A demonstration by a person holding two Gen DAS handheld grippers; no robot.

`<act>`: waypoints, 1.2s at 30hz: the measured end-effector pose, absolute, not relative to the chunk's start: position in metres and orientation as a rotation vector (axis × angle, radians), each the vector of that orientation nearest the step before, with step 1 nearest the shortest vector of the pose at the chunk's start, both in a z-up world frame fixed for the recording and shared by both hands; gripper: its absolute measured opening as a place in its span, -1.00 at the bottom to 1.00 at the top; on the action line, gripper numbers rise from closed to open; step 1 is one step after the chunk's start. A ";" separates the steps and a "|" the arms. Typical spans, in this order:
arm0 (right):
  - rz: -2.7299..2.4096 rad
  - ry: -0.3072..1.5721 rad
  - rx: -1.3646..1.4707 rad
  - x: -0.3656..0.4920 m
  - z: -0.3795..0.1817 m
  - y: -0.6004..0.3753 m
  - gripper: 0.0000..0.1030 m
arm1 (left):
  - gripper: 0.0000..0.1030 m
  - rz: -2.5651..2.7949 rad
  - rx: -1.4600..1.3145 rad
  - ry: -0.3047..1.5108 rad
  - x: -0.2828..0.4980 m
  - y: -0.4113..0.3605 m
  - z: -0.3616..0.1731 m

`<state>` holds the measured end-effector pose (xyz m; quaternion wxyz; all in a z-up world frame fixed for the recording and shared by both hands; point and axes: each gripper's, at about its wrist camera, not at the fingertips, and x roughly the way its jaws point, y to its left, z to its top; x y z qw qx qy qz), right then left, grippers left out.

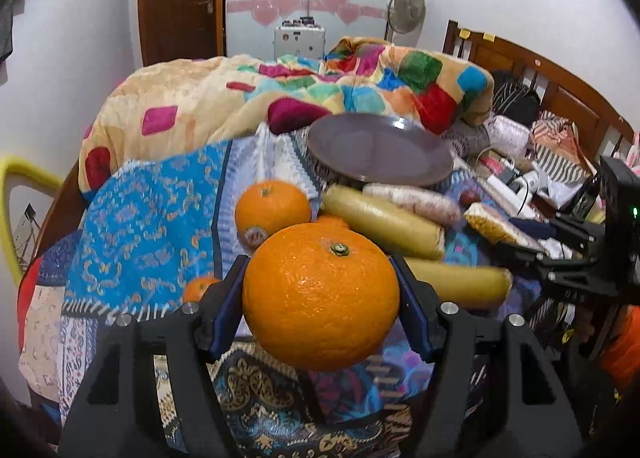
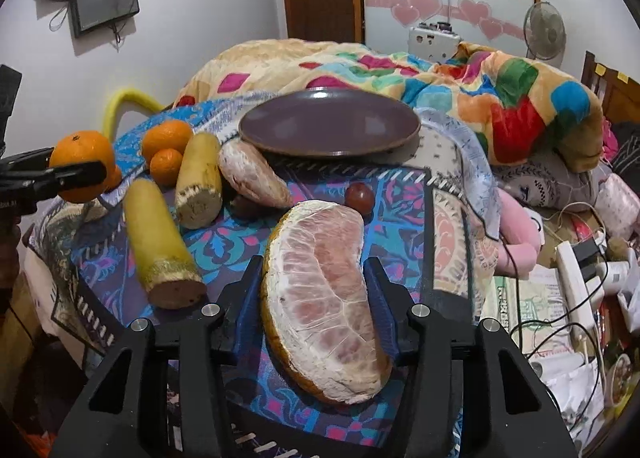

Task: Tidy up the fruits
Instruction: 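Close left gripper on the orange while right gripper grasps the pomelo wedge, then set orange on the dark plate with left gripper while right gripper places the wedge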

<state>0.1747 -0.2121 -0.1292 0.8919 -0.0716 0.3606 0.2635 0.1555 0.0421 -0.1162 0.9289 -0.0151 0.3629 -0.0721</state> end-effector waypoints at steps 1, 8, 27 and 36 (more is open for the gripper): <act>0.542 0.735 -0.147 0.174 -0.125 -0.212 -0.11 | 0.31 -0.149 -0.036 0.736 0.158 0.041 -0.112; 0.511 0.632 -0.123 0.183 -0.089 -0.216 -0.10 | 0.31 -0.148 -0.047 0.683 0.182 0.036 -0.090; 0.470 0.518 -0.096 0.250 -0.051 -0.198 -0.10 | 0.31 -0.115 -0.031 0.706 0.282 0.016 -0.077; 0.458 0.573 -0.111 0.296 -0.067 -0.187 -0.10 | 0.31 -0.111 -0.028 0.797 0.330 0.010 -0.091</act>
